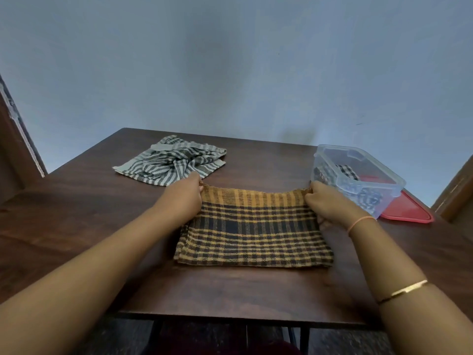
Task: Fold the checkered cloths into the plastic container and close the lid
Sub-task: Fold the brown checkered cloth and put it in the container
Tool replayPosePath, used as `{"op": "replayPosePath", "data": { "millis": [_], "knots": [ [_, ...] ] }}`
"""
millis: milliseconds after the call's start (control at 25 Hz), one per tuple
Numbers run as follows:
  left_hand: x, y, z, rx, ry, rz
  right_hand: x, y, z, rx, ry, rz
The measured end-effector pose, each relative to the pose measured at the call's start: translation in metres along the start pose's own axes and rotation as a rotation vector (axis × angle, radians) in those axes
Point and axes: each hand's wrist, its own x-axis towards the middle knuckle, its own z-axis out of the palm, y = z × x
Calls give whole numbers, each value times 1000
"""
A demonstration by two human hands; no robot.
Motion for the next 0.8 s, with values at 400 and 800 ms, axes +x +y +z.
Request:
{"op": "replayPosePath", "data": {
  "millis": [400,800],
  "knots": [
    [17,3,3,184,-10,-62,27,0,21,-272,152,-8],
    [-51,42,12,294,-376,270,-53,-16,33,-439,-11,-67]
  ]
}}
